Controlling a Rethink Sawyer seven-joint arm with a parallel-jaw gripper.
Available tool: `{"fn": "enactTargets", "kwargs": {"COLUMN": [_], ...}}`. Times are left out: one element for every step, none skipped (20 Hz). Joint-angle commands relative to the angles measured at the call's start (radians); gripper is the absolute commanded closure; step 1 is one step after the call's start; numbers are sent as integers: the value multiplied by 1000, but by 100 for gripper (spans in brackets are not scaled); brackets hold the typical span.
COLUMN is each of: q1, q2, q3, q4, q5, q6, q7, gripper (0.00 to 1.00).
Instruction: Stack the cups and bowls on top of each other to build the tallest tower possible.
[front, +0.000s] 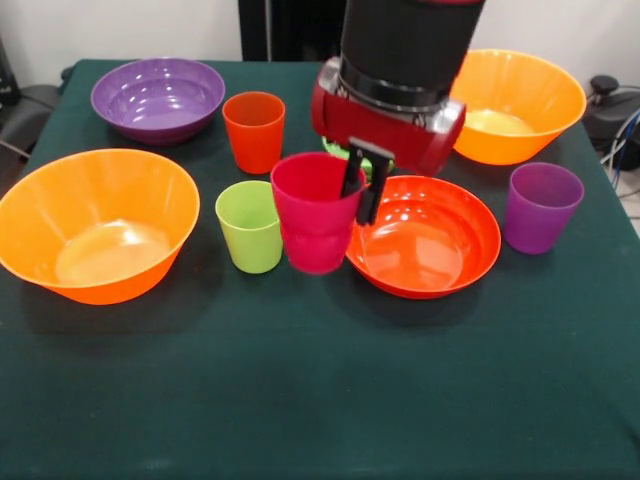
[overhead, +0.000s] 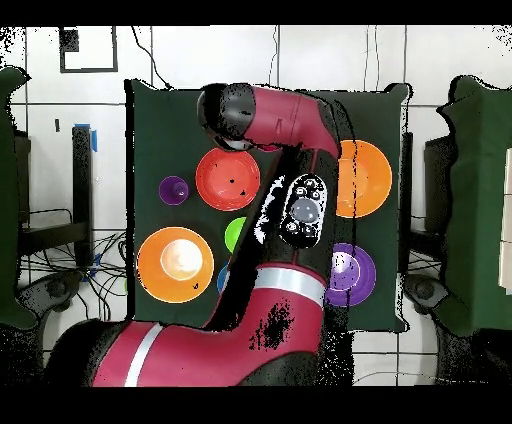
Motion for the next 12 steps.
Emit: {"fn": "enactTargets", "kwargs": {"q1": [10,9,9,9,7,5,3,1,0,0,0,-1], "q2": [109,117,121,125,123,130,134,142,153,159,170,181], "q3": [53,52,53,54,54,54,56,59,61,61,59,59], "q4": [-132,-137,-130,-123,-114,-116,-119,-124,-133,-138,-152,-163], "q5": [9,11,13,15,16,17,19,22,22,24,25,27], "q6": [75,70,56,42,30,19,11,8,1,-2,-3,-8], "q7": [162,159,158,157,154,153,150,149,148,150,153,155], "gripper": [100,100,100,100,100,100,100,100,100,100,100,100]}}
